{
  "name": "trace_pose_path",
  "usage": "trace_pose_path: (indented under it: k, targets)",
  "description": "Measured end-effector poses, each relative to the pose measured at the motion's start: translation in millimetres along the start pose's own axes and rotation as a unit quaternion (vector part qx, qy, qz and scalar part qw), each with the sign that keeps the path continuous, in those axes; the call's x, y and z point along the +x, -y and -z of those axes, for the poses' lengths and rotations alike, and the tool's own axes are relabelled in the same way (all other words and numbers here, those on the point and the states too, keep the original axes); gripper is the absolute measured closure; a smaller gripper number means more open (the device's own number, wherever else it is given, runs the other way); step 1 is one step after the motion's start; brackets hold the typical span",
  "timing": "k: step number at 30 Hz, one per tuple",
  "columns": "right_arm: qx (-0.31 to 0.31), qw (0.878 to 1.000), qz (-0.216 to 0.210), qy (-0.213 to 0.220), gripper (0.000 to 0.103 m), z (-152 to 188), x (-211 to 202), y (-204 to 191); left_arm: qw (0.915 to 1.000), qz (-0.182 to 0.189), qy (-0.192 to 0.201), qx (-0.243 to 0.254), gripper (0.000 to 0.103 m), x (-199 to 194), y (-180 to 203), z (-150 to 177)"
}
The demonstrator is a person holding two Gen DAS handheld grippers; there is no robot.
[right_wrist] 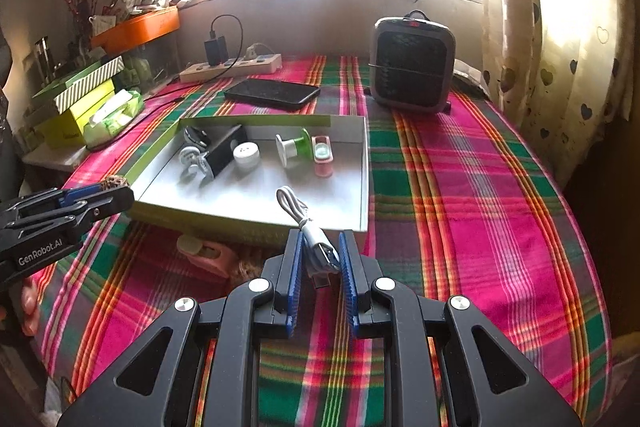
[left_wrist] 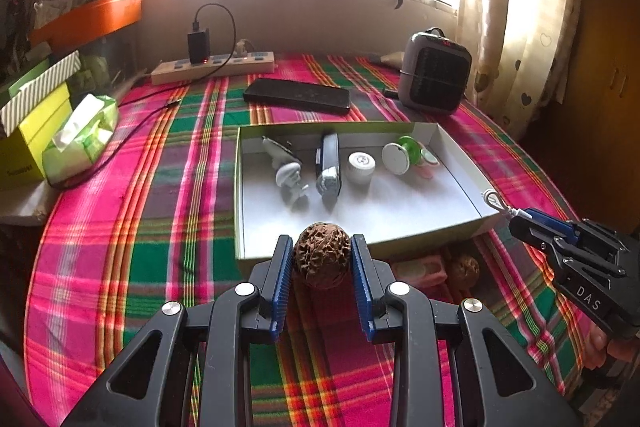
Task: Organize objects
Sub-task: 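Lift and carry the cable plug and walnut over the box with both tools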
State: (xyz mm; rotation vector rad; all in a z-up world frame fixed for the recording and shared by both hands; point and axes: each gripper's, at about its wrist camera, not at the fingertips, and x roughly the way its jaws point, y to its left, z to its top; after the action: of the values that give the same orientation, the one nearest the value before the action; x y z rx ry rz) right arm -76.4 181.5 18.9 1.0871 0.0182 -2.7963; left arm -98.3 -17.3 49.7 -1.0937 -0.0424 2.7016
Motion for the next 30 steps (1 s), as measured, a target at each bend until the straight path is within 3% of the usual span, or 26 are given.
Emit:
trace_pose_path:
  k: [30]
  targets:
    - [-0.039, 0.999, -0.007, -0.031, 0.084, -36.3, 61.2, -4.6, 0.9994, -0.015, -0.029, -0.002, 0.076, 55.3, -14.1, -29.2]
